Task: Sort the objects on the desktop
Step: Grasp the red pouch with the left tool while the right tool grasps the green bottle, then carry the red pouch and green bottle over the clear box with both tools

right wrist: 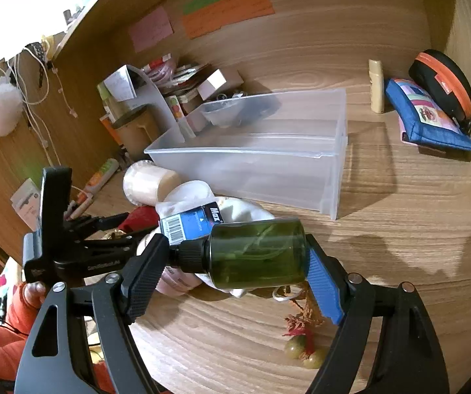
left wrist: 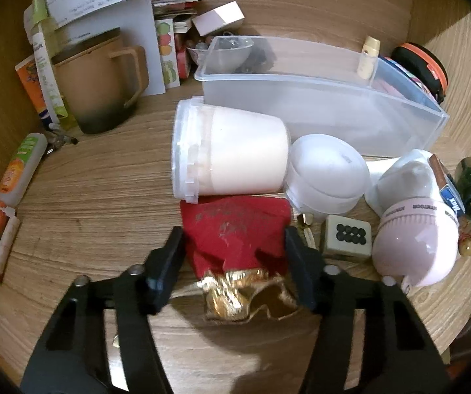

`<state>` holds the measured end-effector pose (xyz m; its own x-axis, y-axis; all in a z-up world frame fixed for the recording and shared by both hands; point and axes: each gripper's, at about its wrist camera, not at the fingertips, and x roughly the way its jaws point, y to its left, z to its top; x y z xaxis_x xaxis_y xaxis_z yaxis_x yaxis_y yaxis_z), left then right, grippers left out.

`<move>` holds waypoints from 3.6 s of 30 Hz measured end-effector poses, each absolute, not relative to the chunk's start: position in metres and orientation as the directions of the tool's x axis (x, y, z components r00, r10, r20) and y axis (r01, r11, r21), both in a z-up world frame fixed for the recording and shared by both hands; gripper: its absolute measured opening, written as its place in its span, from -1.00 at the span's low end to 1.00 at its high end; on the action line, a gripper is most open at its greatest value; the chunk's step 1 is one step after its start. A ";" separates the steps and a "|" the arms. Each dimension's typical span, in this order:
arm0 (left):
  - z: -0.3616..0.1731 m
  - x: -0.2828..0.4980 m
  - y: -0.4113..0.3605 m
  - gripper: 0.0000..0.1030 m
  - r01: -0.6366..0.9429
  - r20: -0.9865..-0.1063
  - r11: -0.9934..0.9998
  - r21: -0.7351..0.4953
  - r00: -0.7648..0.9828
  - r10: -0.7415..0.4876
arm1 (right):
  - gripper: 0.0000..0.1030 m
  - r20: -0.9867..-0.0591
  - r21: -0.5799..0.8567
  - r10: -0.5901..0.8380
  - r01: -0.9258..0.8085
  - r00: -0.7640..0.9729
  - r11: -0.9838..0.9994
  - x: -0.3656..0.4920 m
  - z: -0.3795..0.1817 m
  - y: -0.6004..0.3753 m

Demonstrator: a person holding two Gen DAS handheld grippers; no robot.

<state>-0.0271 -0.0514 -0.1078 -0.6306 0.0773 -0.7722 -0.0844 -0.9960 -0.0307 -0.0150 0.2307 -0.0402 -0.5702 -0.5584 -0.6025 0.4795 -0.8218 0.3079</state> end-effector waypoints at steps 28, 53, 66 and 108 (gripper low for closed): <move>-0.041 0.017 -0.066 -0.25 -0.101 -0.639 -0.988 -0.117 -0.754 0.153 | 0.52 -0.494 0.381 -0.607 0.472 -0.623 -0.795 -0.016 -0.004 0.254; 0.011 0.023 -0.064 -0.25 -0.098 -0.529 -0.992 -0.082 -0.839 0.126 | 0.52 -0.417 0.298 -0.594 0.513 -0.688 -0.805 -0.030 0.038 0.253; 0.031 -0.010 -0.052 -0.25 -0.123 -0.488 -0.989 -0.079 -0.861 0.146 | 0.52 -0.386 0.270 -0.607 0.544 -0.695 -0.795 -0.054 0.057 0.241; -0.024 -0.162 -0.022 -0.23 -0.213 -0.699 -0.967 -0.143 -0.670 0.251 | 0.52 -0.624 0.239 -0.530 0.505 -0.575 -0.829 -0.189 -0.001 0.189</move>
<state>-0.1621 -0.0222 -0.0238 -0.6697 0.2511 -0.6989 -0.2130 -0.9665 -0.1431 -0.1893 0.1888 -0.0006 -0.5747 -0.5298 -0.6237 0.5052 -0.8293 0.2390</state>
